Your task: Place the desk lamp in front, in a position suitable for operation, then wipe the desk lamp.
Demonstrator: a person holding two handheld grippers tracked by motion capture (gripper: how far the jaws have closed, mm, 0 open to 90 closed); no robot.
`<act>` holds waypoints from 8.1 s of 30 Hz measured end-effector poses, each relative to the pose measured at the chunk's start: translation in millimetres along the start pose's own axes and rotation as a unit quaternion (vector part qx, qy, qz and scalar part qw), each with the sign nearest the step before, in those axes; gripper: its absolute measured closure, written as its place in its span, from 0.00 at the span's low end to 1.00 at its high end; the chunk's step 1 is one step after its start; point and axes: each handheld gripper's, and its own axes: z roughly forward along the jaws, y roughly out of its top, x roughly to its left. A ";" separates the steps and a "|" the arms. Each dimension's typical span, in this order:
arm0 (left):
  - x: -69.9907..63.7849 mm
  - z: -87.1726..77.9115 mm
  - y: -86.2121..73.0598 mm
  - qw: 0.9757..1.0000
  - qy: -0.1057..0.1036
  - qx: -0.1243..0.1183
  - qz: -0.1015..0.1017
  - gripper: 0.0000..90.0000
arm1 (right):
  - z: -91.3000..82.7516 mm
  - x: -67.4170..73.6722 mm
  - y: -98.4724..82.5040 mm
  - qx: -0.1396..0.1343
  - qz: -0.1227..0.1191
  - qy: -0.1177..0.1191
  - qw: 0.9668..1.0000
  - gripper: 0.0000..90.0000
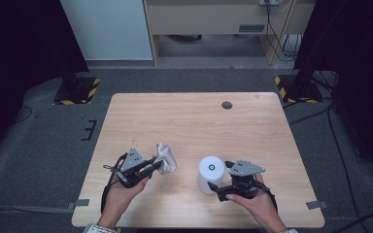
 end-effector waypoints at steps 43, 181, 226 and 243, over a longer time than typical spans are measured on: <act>-79.9 25.3 51.0 0.985 -0.126 0.053 0.102 0.88 | 34.2 41.5 13.4 0.010 -0.052 0.058 0.997 0.10; -51.9 66.4 9.9 0.993 -0.074 0.073 0.056 0.88 | 17.5 26.9 17.2 0.012 -0.048 0.028 0.998 0.10; -57.2 53.0 10.5 0.995 -0.079 0.043 0.044 0.88 | 19.4 20.7 18.4 0.012 -0.043 0.016 0.999 0.10; -65.2 55.5 2.6 0.993 -0.076 0.069 0.049 0.88 | 19.0 20.8 19.5 0.017 -0.043 0.014 0.999 0.10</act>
